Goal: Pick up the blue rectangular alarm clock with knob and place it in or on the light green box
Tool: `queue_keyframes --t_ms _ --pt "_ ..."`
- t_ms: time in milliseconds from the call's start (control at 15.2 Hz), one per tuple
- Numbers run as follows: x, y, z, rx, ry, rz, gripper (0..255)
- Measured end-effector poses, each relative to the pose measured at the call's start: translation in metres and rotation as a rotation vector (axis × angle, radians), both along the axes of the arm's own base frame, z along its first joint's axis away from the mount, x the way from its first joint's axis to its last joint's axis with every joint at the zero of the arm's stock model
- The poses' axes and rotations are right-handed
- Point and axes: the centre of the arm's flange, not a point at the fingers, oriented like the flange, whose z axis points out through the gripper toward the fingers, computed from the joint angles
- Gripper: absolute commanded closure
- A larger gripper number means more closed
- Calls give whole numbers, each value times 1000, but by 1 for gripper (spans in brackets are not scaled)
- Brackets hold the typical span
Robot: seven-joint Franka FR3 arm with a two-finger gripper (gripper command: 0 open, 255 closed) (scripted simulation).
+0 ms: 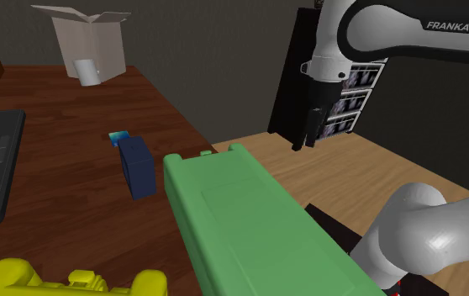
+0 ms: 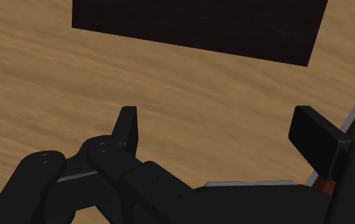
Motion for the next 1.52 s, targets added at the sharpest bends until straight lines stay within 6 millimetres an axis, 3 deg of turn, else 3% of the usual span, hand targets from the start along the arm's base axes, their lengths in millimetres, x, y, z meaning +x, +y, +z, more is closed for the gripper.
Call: queue_keyframes --t_ms 198,1518 --pt "7 15 0 1 -6 -6 0" --pt "113 239 -3 21 -95 -116 0"
